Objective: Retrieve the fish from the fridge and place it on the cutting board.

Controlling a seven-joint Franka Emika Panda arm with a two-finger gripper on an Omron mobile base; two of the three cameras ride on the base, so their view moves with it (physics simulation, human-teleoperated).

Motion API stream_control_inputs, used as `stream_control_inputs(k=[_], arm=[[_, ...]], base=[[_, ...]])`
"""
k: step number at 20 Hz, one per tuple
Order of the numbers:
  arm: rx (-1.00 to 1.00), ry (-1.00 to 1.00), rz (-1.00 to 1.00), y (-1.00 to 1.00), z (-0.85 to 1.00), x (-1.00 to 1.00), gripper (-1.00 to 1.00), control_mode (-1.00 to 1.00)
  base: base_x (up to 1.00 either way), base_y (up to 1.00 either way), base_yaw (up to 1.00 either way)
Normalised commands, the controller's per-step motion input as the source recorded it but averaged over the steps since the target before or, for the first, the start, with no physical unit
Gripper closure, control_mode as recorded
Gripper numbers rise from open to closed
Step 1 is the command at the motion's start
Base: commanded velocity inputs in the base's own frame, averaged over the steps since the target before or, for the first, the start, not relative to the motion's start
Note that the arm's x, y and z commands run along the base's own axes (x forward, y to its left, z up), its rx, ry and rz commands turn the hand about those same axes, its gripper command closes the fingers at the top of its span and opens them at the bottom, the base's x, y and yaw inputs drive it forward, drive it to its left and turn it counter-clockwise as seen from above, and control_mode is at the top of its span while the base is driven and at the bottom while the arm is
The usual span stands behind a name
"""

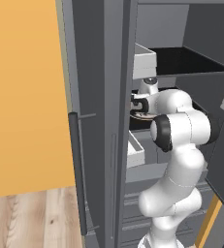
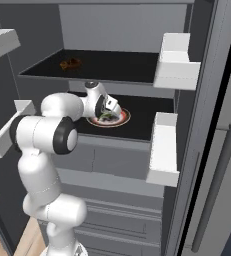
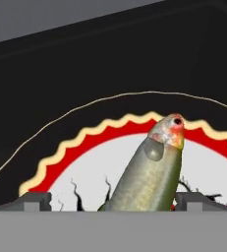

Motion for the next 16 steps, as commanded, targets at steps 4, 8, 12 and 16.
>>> stream_control_inputs(k=[4, 8, 12, 16], arm=[[0.0, 0.07, 0.0, -0.06, -0.23, 0.12, -1.0, -1.0], [0.0, 0.02, 0.0, -0.1, -0.23, 0.0, -1.0, -1.0], [0.01, 0.0, -0.02, -0.14, -0.24, -0.09, 1.0, -1.0], [0.01, 0.0, 0.0, -0.01, -0.13, -0.02, 1.0, -1.0]], base=[[0.0, 0.0, 0.0], [0.0, 0.0, 0.0], [0.0, 0.0, 0.0], [0.0, 0.0, 0.0]])
